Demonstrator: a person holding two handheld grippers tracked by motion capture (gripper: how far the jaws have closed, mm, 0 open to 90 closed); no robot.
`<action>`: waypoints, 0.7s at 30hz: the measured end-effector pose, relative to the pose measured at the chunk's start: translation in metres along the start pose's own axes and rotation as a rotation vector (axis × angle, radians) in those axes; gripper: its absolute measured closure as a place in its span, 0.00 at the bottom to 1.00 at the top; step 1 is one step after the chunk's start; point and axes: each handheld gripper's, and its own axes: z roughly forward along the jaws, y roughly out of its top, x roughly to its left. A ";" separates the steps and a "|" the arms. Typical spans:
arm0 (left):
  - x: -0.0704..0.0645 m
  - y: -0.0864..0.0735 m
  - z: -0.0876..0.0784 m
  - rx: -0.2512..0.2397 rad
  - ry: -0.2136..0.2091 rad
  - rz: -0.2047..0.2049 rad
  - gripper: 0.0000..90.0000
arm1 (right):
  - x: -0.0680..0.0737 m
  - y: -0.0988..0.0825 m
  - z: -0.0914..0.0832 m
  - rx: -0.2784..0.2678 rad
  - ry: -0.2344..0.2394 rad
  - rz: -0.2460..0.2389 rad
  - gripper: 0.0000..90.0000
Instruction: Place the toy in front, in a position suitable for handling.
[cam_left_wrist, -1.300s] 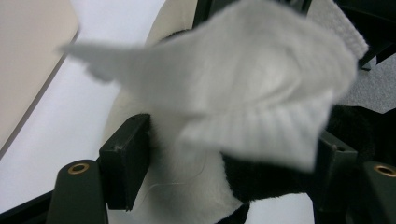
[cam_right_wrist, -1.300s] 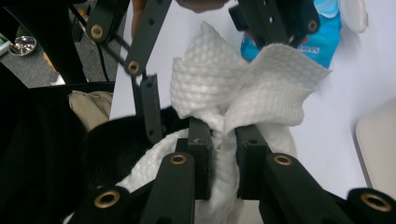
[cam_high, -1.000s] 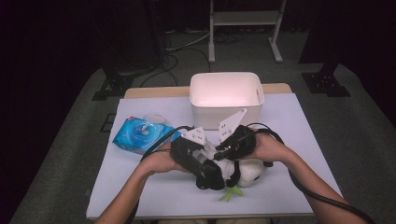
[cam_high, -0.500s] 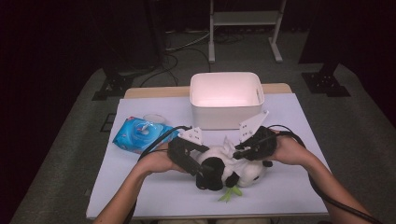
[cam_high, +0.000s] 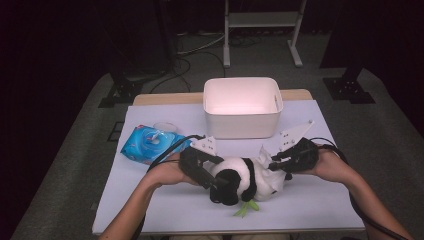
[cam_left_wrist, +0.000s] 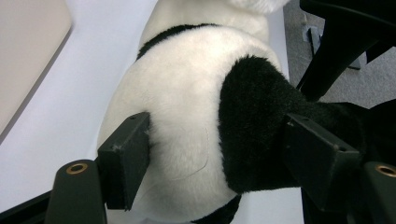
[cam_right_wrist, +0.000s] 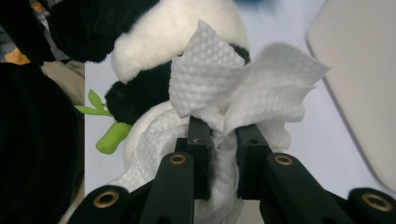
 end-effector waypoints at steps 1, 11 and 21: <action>-0.001 0.001 -0.001 0.001 -0.004 0.001 0.29 | 0.001 -0.001 0.003 0.005 0.005 0.006 0.87; -0.002 0.015 -0.003 0.007 -0.014 -0.010 0.22 | 0.006 -0.001 0.010 0.018 0.009 -0.004 0.87; -0.001 0.036 0.019 0.080 -0.014 0.001 0.12 | 0.008 -0.004 0.012 -0.007 0.010 -0.008 0.87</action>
